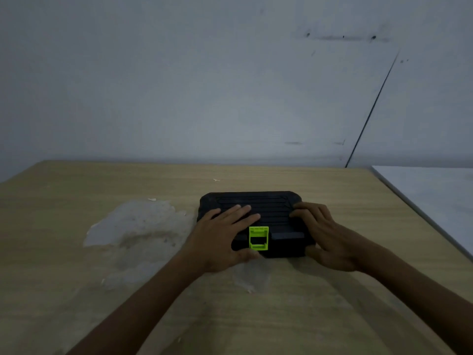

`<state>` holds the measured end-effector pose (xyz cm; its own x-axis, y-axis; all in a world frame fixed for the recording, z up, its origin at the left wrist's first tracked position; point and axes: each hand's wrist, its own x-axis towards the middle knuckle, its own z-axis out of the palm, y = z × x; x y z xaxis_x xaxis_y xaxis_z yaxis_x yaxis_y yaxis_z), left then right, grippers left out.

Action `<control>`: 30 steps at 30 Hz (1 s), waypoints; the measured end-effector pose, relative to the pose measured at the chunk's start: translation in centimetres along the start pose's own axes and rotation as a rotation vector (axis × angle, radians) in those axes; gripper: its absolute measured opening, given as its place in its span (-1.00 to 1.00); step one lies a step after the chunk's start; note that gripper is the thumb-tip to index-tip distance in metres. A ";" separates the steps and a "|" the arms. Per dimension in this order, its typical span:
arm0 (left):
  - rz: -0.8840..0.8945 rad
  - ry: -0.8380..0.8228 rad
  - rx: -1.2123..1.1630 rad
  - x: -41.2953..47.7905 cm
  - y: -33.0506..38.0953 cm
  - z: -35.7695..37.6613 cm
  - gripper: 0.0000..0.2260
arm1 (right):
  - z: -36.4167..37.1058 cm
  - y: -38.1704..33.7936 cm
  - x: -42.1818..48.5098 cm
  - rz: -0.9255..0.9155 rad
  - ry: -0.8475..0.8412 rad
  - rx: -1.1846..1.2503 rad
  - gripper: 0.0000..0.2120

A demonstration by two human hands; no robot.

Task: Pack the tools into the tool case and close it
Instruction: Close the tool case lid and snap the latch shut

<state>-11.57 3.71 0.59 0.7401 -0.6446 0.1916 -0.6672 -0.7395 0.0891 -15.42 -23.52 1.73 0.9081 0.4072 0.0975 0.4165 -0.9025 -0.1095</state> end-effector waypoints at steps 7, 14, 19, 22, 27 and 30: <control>0.009 0.007 0.049 -0.2 -0.1 0.9 -0.08 | 1.4 -0.5 -0.7 0.026 0.066 -0.097 -0.21; -0.007 -0.024 0.080 0.2 -0.5 1.1 -0.01 | 1.9 -2.3 -0.2 0.053 0.104 -0.233 -0.01; 0.001 -0.027 0.074 0.7 -0.9 1.1 -0.03 | 3.0 -4.6 1.8 0.046 0.111 -0.257 0.04; -0.002 -0.042 0.072 1.2 -1.3 1.0 -0.03 | 3.2 -4.9 2.8 0.045 0.091 -0.243 0.06; -0.025 -0.045 0.080 2.1 -1.6 0.8 -0.05 | 2.9 -4.1 3.9 0.046 0.099 -0.212 0.02; -0.017 -0.048 0.072 2.1 -1.7 0.9 -0.09 | 3.3 -4.3 4.0 0.073 0.132 -0.201 -0.01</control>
<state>-8.81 3.43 -0.02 0.7554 -0.6394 0.1432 -0.6482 -0.7612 0.0209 -13.46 -17.55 -0.63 0.9164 0.3302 0.2263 0.3211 -0.9439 0.0768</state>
